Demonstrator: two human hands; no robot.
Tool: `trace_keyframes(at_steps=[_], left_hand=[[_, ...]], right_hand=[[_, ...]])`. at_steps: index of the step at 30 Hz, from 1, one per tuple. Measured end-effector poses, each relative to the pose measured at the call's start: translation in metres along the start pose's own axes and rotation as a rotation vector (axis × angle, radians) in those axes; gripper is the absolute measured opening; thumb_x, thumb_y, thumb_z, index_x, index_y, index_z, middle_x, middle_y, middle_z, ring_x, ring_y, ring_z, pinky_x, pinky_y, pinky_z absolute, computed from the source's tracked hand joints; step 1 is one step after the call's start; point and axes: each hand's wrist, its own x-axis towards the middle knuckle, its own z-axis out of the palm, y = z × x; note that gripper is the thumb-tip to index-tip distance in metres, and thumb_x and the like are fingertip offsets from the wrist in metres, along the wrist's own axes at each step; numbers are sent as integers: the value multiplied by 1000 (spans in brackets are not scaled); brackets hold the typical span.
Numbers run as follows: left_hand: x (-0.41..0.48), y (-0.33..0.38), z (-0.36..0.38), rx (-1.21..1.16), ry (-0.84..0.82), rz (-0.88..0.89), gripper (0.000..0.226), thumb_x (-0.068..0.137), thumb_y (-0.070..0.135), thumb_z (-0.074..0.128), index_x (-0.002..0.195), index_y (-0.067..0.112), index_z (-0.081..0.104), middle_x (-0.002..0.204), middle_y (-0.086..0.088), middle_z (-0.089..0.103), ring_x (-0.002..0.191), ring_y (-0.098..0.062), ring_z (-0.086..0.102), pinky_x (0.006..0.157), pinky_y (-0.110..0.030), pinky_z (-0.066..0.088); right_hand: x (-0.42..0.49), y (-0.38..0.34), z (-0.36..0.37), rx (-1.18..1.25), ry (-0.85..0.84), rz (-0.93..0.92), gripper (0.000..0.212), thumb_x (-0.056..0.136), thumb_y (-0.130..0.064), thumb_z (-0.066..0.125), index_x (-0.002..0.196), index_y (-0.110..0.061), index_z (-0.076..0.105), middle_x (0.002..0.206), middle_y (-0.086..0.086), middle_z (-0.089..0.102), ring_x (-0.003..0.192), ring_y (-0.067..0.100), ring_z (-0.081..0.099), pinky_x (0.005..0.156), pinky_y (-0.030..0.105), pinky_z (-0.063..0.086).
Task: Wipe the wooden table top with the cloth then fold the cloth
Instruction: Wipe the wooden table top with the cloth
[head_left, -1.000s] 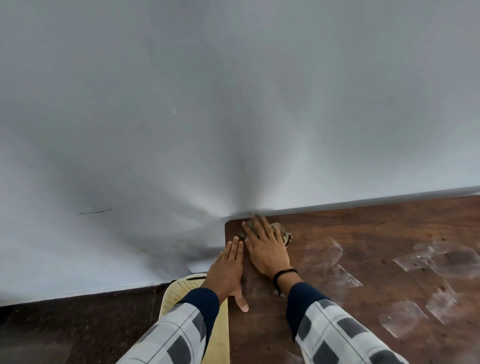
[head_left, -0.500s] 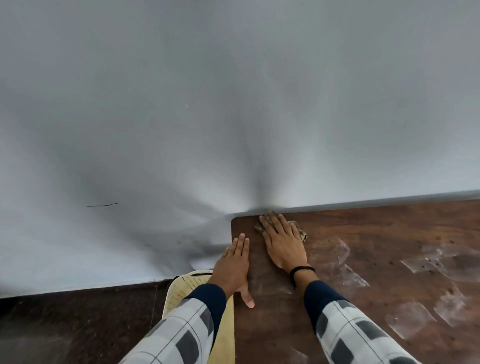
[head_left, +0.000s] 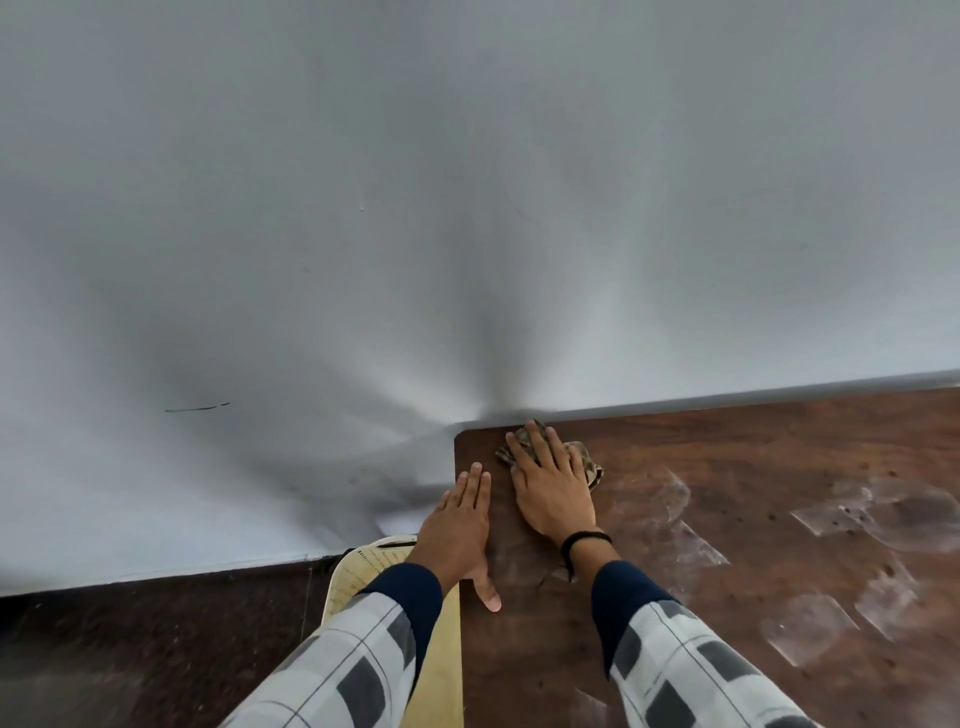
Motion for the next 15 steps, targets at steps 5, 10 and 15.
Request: trace_keyframes(at_steps=[5,10,15], left_hand=[[2,0,-2,7,-6,21,166,45,55,92,149,6,-28,156,-11,-34,148,-26,-23,122,-37,-4],[1,0,-4,1,-20,25,166,46,54,93,149,8,-28,156,-9,-35,147,-24,-24,122,-37,-5],[1,-2,-2,-9,-9,11,166,45,55,93,151,11,-27,158,-6,-33,148,-22,-23,121,-37,-5]], right_hand=[[-13,22,-12,82,-15,-148,54,107,-48,33,160,-40,23,171,-9,5,157,17,1,124,34,0],[-15,46,-23,83,83,-130,56,105,-54,36,158,-39,29,170,-8,12,157,18,9,125,38,6],[-6,26,-8,-96,-25,-209,54,107,-55,16,160,-47,7,170,-14,-7,157,15,-10,124,42,-9]])
